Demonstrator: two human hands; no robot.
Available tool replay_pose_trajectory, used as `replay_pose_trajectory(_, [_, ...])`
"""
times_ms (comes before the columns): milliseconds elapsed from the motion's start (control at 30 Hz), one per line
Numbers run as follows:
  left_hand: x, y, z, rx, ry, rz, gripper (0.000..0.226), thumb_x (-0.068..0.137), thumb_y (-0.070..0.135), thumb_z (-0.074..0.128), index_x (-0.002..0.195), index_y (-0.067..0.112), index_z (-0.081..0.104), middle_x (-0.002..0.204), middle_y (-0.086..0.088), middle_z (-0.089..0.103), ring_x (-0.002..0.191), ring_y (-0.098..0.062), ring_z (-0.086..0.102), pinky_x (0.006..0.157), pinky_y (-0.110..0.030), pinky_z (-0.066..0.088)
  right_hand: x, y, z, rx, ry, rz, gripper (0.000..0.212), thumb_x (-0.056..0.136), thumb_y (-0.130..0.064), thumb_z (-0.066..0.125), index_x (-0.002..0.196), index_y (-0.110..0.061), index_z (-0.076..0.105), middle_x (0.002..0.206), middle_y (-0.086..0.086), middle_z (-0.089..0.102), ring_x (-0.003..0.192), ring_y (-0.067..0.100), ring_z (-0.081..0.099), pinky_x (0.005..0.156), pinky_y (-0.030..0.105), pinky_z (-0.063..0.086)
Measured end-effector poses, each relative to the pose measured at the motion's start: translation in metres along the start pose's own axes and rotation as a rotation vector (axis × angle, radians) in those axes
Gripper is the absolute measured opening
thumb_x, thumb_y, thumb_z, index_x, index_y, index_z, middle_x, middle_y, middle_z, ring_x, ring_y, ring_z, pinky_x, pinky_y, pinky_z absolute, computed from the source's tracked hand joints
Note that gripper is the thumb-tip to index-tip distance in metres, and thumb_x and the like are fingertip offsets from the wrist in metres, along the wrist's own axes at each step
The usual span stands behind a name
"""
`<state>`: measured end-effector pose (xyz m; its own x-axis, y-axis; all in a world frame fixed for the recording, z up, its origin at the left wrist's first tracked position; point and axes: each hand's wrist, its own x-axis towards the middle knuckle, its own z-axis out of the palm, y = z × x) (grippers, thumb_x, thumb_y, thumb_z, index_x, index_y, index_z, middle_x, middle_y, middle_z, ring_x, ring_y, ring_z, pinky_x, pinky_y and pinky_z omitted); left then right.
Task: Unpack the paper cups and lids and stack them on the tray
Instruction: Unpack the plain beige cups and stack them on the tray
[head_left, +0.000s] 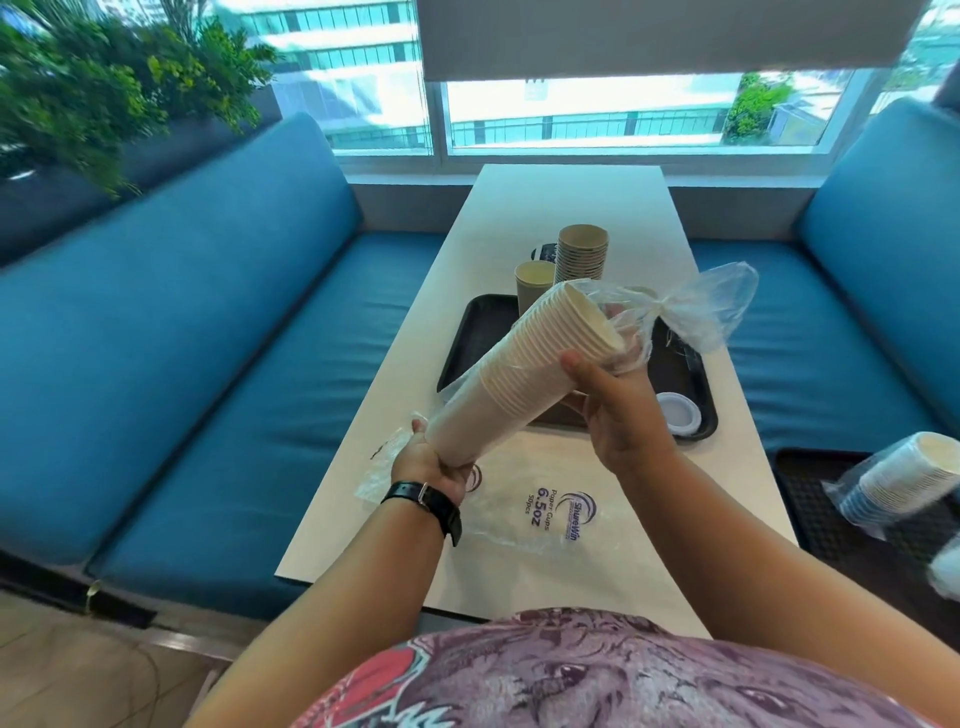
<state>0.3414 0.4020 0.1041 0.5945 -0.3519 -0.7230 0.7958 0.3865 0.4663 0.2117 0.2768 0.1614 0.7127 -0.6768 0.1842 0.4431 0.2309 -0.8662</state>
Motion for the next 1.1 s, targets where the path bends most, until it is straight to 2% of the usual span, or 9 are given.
replay_pose_trajectory(100, [0.002,0.004,-0.004,0.022,0.056,0.046,0.017,0.103,0.025,0.052,0.089,0.029,0.061,0.083,-0.005,0.062,0.04,-0.018,0.055,0.034,-0.023,0.047,-0.002,-0.003,0.002,-0.006,0.01,-0.005,0.074,0.058,-0.025,0.082,0.124,-0.024,0.049,0.108,0.0,0.067,0.101,0.018,0.065,0.073,0.033,0.055])
replay_pose_trajectory(233, [0.008,0.003,-0.008,0.041,0.127,0.108,0.02,0.102,0.03,0.055,0.082,0.025,0.056,0.081,-0.002,0.061,0.062,-0.021,0.057,0.033,-0.021,0.045,-0.006,-0.005,0.008,0.0,0.06,0.033,0.107,0.054,-0.069,0.08,0.14,-0.022,0.039,0.132,0.007,0.059,0.119,0.03,0.058,0.088,0.052,0.052])
replay_pose_trajectory(367, [0.011,0.002,-0.012,0.081,0.208,0.145,0.031,0.101,0.039,0.054,0.078,0.018,0.053,0.08,-0.002,0.059,0.067,-0.022,0.057,0.058,-0.031,0.053,-0.008,-0.008,0.013,-0.019,0.116,0.081,0.108,0.052,-0.083,0.069,0.137,-0.02,0.044,0.135,0.011,0.057,0.124,0.037,0.053,0.093,0.061,0.047])
replay_pose_trajectory(467, [0.009,0.001,-0.015,0.094,0.24,0.187,0.038,0.099,0.044,0.054,0.076,0.014,0.05,0.079,-0.002,0.058,0.067,-0.022,0.058,0.059,-0.033,0.051,-0.01,-0.01,0.016,-0.024,0.135,0.094,0.101,0.055,-0.081,0.069,0.133,-0.02,0.048,0.132,0.008,0.06,0.118,0.032,0.058,0.083,0.051,0.056])
replay_pose_trajectory(667, [0.012,-0.007,-0.023,0.177,0.226,0.208,0.043,0.098,0.052,0.051,0.087,0.011,0.054,0.079,-0.001,0.058,0.067,-0.023,0.057,0.056,-0.036,0.05,-0.004,-0.01,0.013,0.022,0.402,0.173,0.036,0.097,-0.045,0.048,0.12,-0.019,0.058,0.114,0.007,0.065,0.106,0.028,0.063,0.082,0.048,0.056])
replay_pose_trajectory(767, [0.013,-0.017,-0.025,0.26,0.172,0.149,0.038,0.099,0.054,0.048,0.096,0.017,0.058,0.083,-0.003,0.062,0.074,-0.026,0.061,0.074,-0.044,0.059,0.001,-0.017,0.012,0.015,0.506,0.175,0.028,0.098,-0.042,0.047,0.105,-0.026,0.068,0.115,0.004,0.067,0.107,0.024,0.064,0.082,0.043,0.057])
replay_pose_trajectory(867, [0.014,-0.026,-0.03,0.395,0.12,0.121,0.025,0.101,0.037,0.049,0.112,0.017,0.058,0.102,-0.009,0.066,0.09,-0.031,0.066,0.062,-0.037,0.057,0.004,-0.027,0.011,-0.084,0.532,0.123,0.03,0.1,-0.04,0.045,0.094,-0.025,0.07,0.11,0.002,0.068,0.102,0.02,0.063,0.073,0.035,0.054])
replay_pose_trajectory(933, [0.015,-0.028,-0.035,0.677,0.085,0.249,0.033,0.103,0.025,0.042,0.132,0.012,0.049,0.125,-0.014,0.059,0.11,-0.037,0.061,0.084,-0.044,0.057,0.007,-0.035,0.011,-0.161,0.533,0.054,0.03,0.1,-0.037,0.045,0.087,-0.026,0.069,0.099,-0.001,0.068,0.095,0.018,0.061,0.069,0.031,0.048])
replay_pose_trajectory(1100, [-0.005,-0.023,-0.037,0.907,-0.047,0.536,0.028,0.1,0.018,0.049,0.128,0.015,0.048,0.12,-0.005,0.058,0.092,-0.016,0.056,0.091,-0.032,0.05,0.006,-0.031,0.009,-0.407,0.393,-0.09,0.03,0.1,-0.031,0.047,0.077,-0.027,0.065,0.082,-0.008,0.067,0.082,0.01,0.06,0.081,0.034,0.046])
